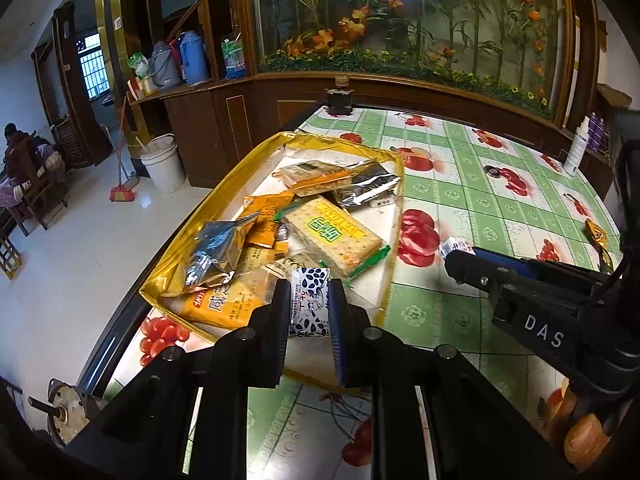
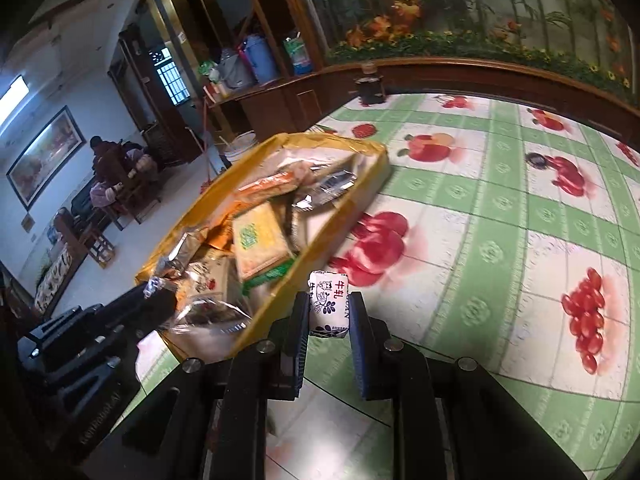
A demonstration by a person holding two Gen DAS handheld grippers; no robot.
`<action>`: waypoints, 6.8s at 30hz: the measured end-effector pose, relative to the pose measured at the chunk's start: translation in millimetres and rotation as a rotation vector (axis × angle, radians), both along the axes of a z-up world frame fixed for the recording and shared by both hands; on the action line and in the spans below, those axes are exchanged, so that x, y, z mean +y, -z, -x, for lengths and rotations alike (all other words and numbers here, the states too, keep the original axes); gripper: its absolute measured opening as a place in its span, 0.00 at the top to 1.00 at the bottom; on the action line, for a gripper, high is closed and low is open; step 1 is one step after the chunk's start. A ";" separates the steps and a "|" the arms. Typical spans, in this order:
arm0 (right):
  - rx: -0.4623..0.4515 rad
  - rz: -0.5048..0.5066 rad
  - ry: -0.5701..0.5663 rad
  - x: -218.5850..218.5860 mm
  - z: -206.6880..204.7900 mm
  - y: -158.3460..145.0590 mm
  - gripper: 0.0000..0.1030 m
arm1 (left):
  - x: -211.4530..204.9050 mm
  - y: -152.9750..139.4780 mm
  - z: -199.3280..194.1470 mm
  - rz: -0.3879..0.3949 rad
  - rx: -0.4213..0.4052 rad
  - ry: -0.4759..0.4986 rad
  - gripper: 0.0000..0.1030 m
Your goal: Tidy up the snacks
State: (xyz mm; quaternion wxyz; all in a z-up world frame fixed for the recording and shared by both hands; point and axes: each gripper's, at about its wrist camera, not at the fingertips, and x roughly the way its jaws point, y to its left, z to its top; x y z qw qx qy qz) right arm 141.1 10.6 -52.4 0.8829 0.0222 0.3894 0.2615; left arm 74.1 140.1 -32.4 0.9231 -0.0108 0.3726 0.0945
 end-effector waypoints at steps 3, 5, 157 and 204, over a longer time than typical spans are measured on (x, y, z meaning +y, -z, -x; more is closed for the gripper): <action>-0.009 -0.006 -0.020 11.7 -4.4 -5.5 0.81 | 7.0 1.0 -6.1 -0.001 0.003 -0.014 0.85; -0.011 -0.011 -0.032 19.2 -8.6 -8.4 0.81 | 12.2 1.1 -9.7 0.000 0.003 -0.025 0.85; 0.080 -0.179 0.261 -130.0 81.1 1.3 0.56 | -45.6 -17.6 20.8 -0.043 -0.002 0.153 0.94; 0.041 -0.114 -0.040 71.9 -50.7 -33.4 0.56 | 59.4 -10.3 -40.1 -0.021 -0.021 -0.036 0.94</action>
